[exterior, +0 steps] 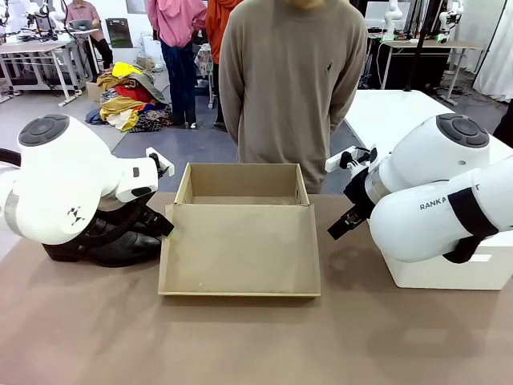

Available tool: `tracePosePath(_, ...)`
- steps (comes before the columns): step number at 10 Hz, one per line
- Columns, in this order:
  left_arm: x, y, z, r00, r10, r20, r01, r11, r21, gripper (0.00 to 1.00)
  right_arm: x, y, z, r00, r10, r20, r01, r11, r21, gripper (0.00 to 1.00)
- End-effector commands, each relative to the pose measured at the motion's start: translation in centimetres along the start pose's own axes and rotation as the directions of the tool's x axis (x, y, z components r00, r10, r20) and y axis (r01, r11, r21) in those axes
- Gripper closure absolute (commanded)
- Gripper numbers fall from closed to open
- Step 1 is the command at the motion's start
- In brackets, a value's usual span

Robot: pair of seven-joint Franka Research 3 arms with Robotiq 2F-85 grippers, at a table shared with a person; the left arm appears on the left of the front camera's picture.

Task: Pack the shoes into the box.
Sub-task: Place one shoe of the Shoes into the Shoes Box.

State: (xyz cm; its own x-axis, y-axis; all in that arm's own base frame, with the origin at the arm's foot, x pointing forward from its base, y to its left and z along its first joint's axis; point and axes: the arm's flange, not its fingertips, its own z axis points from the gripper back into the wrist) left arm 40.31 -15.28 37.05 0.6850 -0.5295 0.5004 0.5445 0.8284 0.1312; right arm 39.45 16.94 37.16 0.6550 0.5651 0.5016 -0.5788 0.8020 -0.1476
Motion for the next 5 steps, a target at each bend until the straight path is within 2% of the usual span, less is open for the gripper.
tracePosePath(1,0.0,0.1,0.0,1.0,0.001,0.0,-0.001,1.0,0.0,0.0,0.0,0.0,0.0,1.0,-0.001,0.001,0.001,1.0,0.0,0.0)
tracePosePath(3,0.5,0.0,0.9,1.0,-0.002,0.004,0.002,1.0,0.01,0.0,0.4,-0.4,0.7,1.0,0.002,-0.001,-0.002,1.0,0.007,0.0)
tracePosePath(5,1.7,0.1,3.6,0.999,-0.016,0.038,0.014,0.999,0.039,0.0,1.7,-1.4,3.4,1.0,-0.008,-0.002,0.008,1.0,0.021,0.0)
